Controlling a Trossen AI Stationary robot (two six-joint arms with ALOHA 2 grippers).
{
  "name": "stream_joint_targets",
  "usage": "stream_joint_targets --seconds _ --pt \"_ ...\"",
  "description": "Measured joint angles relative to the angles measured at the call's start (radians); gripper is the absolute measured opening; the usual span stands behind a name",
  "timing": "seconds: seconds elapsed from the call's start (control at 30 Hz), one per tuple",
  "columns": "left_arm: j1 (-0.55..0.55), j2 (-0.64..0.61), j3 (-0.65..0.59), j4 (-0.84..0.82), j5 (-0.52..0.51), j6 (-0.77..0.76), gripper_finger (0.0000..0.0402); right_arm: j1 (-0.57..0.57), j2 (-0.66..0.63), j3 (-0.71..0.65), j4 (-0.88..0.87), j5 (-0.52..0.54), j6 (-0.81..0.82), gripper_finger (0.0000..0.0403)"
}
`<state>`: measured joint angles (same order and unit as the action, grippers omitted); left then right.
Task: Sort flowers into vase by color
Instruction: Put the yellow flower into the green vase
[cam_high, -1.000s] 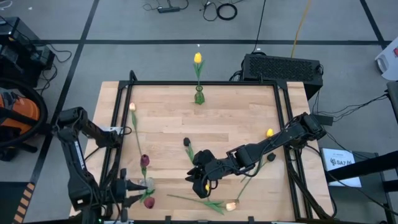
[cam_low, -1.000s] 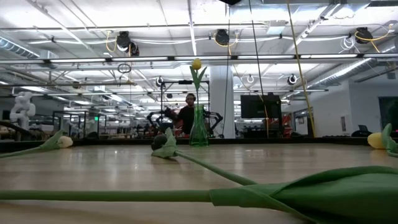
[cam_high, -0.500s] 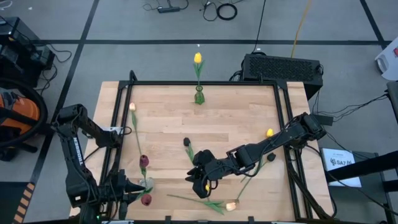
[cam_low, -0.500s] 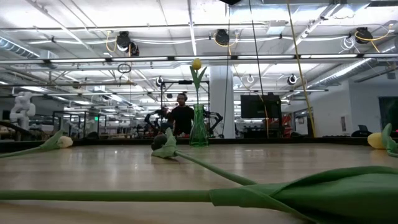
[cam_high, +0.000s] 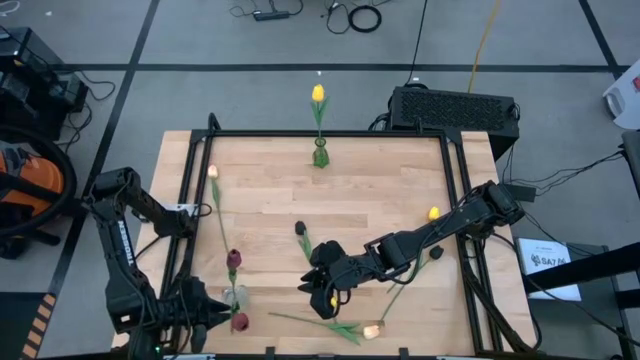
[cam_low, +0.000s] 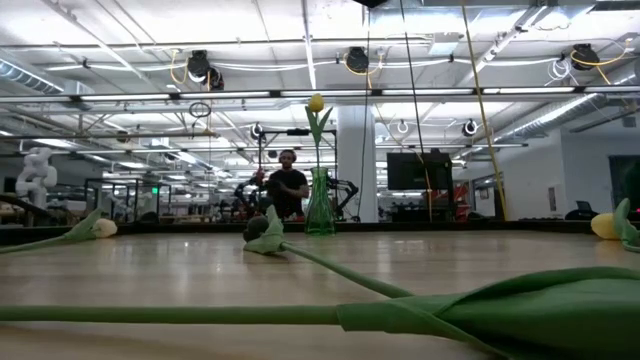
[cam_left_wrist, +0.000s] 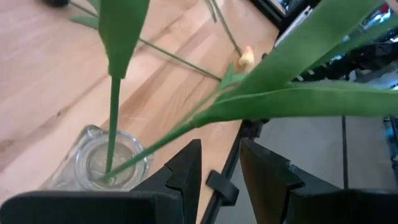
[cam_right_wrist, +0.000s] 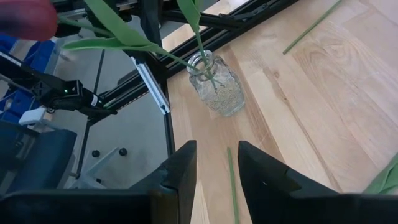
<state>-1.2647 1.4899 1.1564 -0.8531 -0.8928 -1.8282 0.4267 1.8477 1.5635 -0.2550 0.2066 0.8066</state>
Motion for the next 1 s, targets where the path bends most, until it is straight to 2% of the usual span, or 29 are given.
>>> stream_joint_targets --seconds 0.37,0.7,1.0 --pt "-0.061 -0.031 0.058 -0.057 -0.005 0.007 0.0116 0.001 0.0 0.0 0.0 0.0 -0.008 0.011" --pt "-0.073 -0.236 0.063 -0.339 -0.045 0.045 0.0116 0.001 0.0 0.0 -0.001 0.001 0.013 0.0109" --pt "-0.062 -0.495 0.064 -0.359 -0.316 0.362 0.0116 0.001 0.0 0.0 -0.001 0.028 0.046 0.011"
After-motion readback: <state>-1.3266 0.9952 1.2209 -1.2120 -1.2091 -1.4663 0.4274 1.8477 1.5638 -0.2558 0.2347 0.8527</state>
